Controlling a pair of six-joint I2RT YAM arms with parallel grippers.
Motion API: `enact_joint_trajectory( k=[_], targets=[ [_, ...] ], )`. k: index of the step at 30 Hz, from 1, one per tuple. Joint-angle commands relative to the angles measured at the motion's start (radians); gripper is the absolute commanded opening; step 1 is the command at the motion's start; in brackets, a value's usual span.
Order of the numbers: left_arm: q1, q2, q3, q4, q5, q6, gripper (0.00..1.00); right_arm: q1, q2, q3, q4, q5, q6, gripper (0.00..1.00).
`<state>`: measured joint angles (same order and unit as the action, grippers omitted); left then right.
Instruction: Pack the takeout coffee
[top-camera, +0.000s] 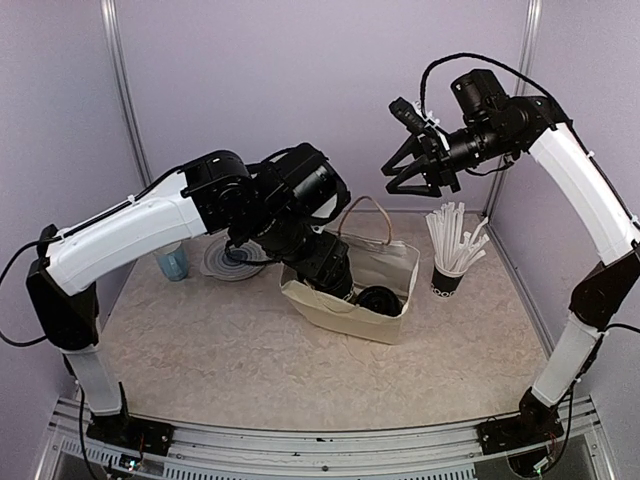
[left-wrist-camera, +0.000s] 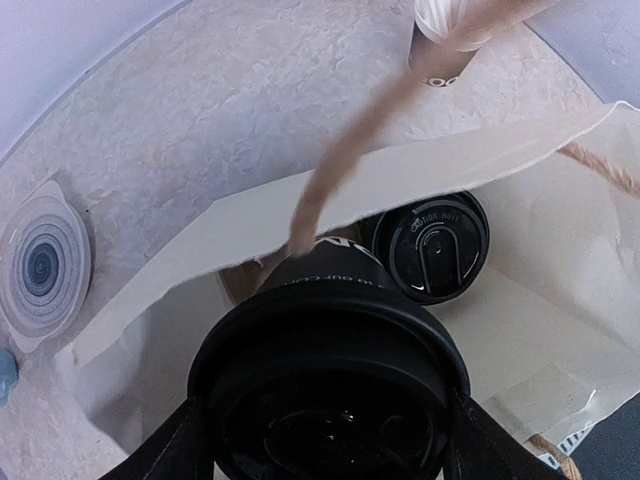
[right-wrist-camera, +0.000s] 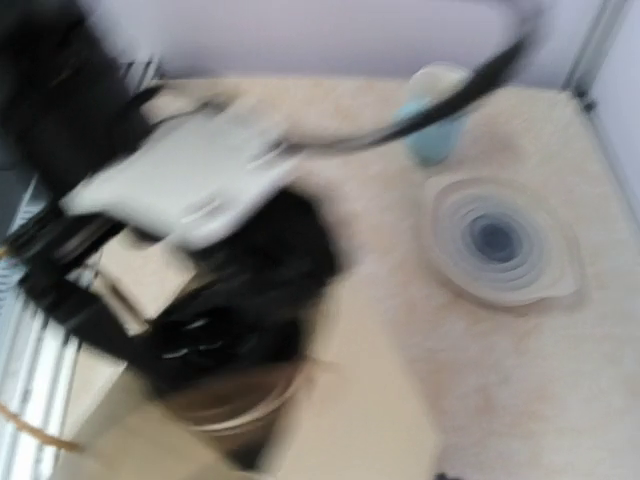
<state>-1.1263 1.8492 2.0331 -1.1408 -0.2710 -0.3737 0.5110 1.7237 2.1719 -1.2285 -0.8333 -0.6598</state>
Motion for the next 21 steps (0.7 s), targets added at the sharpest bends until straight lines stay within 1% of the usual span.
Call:
enact_joint_trajectory(
  k=[1,4,7,12,16,21],
  targets=[
    [-0.068,-0.065,-0.106,0.071,-0.139,-0.042,0.44,-0.061,0.030,-0.018,0.099,-0.010,0.075,0.47],
    [-0.095,-0.100,-0.186,0.093,-0.182,-0.061,0.44,-0.065,0.096,-0.047,0.167,0.044,0.140,0.46],
    [-0.120,-0.118,-0.229,0.083,-0.249,-0.073,0.44,-0.063,0.182,-0.035,0.203,0.099,0.170,0.44],
    [-0.141,-0.152,-0.284,0.102,-0.335,-0.090,0.44,-0.045,0.311,-0.005,0.219,0.162,0.160,0.40],
    [-0.141,-0.187,-0.344,0.156,-0.360,-0.079,0.44,-0.024,0.404,-0.049,0.231,0.213,0.163,0.39],
    [-0.141,-0.191,-0.376,0.202,-0.363,-0.044,0.43,-0.002,0.521,-0.079,0.224,0.254,0.170,0.40]
  ],
)
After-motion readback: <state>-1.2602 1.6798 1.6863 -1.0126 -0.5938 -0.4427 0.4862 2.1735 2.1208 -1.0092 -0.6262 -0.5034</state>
